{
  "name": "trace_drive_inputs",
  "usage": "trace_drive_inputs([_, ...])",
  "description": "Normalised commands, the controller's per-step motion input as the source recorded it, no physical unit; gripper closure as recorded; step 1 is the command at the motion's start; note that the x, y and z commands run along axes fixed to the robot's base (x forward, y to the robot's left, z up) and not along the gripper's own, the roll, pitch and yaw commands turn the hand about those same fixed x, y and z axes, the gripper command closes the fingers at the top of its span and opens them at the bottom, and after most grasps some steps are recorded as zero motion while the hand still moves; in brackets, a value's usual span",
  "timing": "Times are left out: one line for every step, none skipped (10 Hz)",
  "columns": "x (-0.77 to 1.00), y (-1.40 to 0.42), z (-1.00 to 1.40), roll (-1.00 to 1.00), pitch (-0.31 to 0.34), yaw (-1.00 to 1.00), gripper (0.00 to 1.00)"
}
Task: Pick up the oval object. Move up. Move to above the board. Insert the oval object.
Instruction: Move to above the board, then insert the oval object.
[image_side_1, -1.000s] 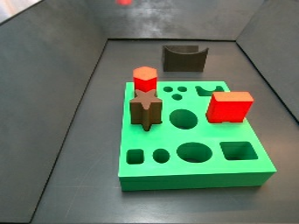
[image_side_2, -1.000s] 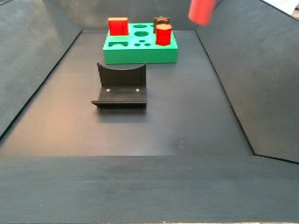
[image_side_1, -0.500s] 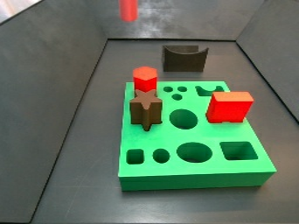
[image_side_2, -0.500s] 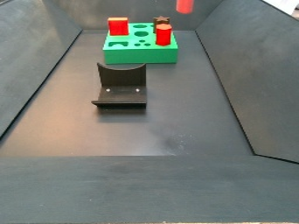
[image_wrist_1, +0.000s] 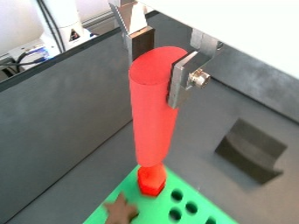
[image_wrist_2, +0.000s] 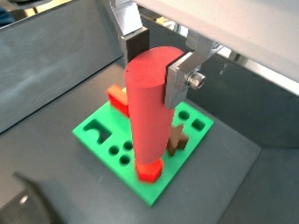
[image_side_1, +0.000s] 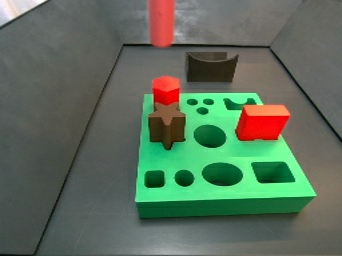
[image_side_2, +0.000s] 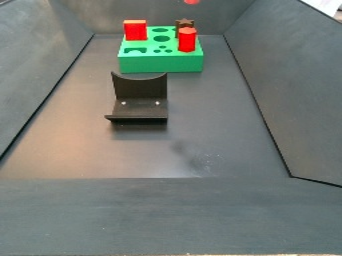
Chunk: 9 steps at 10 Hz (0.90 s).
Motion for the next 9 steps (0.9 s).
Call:
trace_drive_inputs([0.17,-0.28,0.02,0.03,0.130,0.00,1.00])
trace_drive_inputs([0.00,-0.04,0.00,0.00,0.000,0.00,1.00])
trace_drive_inputs([0.00,0.00,-0.01,0.00,0.000,-0.11,1.00])
trace_drive_inputs([0.00,-0.17,0.00,0.00,-0.083,-0.79,1.00])
trace_drive_inputs([0.00,0.00,0.00,-0.02,-0.037,-1.00,1.00])
trace_drive_inputs([0.00,0.00,0.00,-0.02,-0.036,-1.00,1.00])
trace_drive_inputs([0.00,0.00,0.00,-0.02,-0.036,-1.00,1.00])
trace_drive_inputs([0.00,0.00,0.00,-0.02,-0.036,-1.00,1.00])
trace_drive_inputs([0.00,0.00,0.00,-0.02,-0.036,-1.00,1.00])
